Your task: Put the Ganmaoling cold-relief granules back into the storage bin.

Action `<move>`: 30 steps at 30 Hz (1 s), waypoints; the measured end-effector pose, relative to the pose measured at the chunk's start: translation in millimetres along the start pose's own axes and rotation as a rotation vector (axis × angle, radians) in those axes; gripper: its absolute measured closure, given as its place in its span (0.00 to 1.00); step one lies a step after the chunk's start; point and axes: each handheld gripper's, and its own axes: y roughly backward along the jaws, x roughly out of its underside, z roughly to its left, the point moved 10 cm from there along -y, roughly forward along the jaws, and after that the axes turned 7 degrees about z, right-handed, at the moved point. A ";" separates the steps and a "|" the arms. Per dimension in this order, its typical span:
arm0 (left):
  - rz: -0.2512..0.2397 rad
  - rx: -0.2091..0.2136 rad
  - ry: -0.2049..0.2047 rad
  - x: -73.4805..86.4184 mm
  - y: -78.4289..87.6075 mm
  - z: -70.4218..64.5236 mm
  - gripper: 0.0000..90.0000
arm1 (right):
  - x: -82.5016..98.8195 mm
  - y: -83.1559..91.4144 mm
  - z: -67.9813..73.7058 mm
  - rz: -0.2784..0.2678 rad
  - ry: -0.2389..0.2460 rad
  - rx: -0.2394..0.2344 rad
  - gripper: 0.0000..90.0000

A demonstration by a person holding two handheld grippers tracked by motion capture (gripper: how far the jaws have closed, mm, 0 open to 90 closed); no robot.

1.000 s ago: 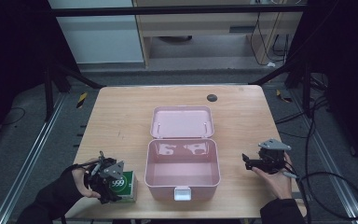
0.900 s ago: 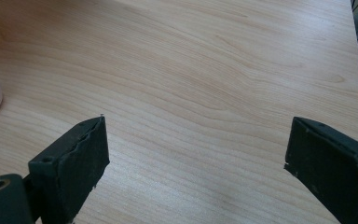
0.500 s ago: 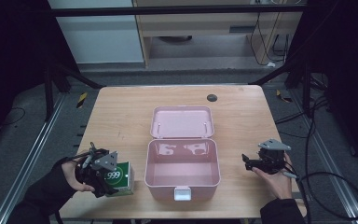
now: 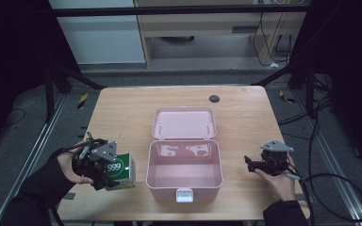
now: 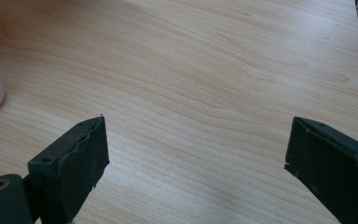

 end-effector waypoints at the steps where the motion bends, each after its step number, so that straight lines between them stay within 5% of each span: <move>1: -0.004 0.000 -0.001 -1.9 1.4 0.1 0.16 | 0.0 0.0 0.0 0.000 0.000 0.000 0.07; 30: -0.037 -0.039 -0.042 -51.0 42.8 12.5 0.17 | -0.4 0.2 0.2 -0.004 0.011 0.000 0.07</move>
